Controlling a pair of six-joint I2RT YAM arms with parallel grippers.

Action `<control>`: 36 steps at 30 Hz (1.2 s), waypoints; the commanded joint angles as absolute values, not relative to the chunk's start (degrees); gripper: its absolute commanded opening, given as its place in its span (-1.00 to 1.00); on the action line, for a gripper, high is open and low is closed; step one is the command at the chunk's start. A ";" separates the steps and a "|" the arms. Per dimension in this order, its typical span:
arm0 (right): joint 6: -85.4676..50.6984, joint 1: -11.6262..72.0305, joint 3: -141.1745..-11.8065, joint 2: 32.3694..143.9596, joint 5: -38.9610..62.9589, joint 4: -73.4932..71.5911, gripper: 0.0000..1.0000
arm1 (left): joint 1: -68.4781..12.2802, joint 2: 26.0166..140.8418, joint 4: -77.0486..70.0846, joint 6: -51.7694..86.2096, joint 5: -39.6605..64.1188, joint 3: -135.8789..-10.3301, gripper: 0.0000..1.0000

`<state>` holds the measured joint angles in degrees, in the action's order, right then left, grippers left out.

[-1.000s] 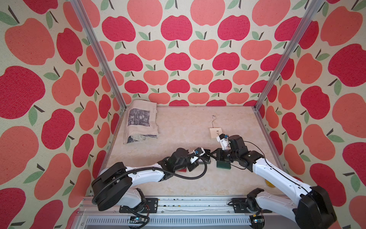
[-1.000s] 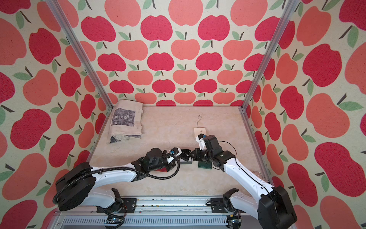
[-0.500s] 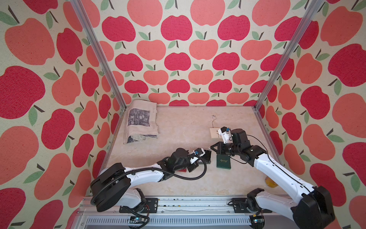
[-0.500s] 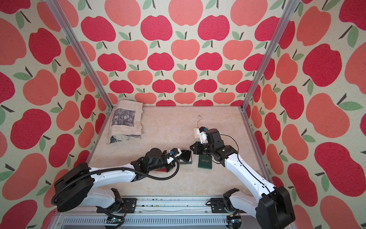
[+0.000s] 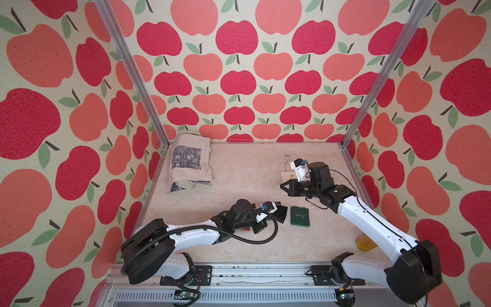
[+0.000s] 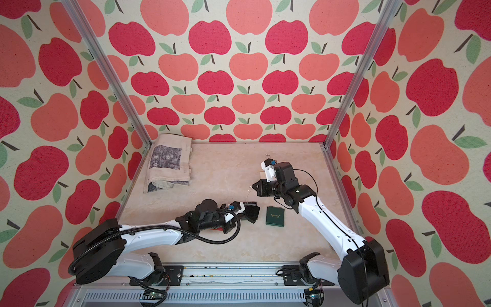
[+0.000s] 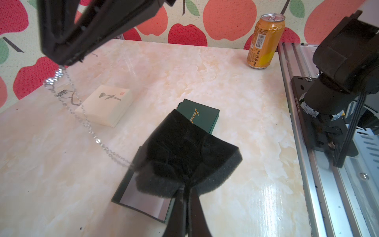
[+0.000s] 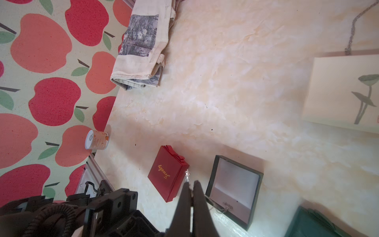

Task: Take the necklace out of the lift-off lid jewelry box
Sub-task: Pick up the necklace from the inner lining, then place the necklace at the center of the board.

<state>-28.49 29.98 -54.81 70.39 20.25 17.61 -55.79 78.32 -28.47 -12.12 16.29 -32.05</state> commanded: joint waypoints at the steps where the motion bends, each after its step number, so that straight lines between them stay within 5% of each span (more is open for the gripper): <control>1: -26.16 29.38 -57.86 71.44 19.15 17.64 -0.96 | -56.14 76.10 -28.38 -12.10 18.53 -31.26 -1.00; 17: -20.97 25.93 -70.33 80.45 20.06 21.17 -0.96 | -56.08 65.02 -23.40 -11.68 -1.12 -27.08 -1.00; 36: -19.86 23.21 -83.75 99.53 22.57 18.54 -0.95 | -55.72 56.34 -20.74 -10.22 -4.68 -22.98 -1.00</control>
